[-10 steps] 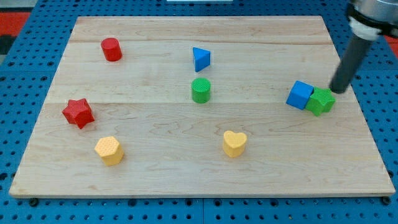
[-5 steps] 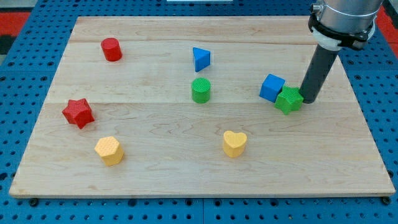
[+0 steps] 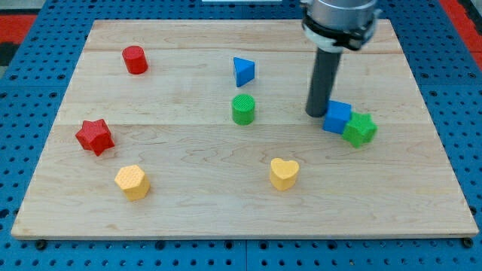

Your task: Slide the green star and the blue cube left and down a bit

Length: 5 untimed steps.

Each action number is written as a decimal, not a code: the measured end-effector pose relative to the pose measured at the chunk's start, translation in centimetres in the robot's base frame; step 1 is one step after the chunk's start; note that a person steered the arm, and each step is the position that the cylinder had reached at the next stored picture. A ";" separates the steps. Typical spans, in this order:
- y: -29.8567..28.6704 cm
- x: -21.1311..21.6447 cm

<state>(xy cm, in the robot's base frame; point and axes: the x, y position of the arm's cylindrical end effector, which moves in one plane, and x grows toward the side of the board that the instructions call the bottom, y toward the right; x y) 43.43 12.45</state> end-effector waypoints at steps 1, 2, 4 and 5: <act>-0.5 -2.5; 1.2 -5.0; 6.2 1.9; 7.8 2.0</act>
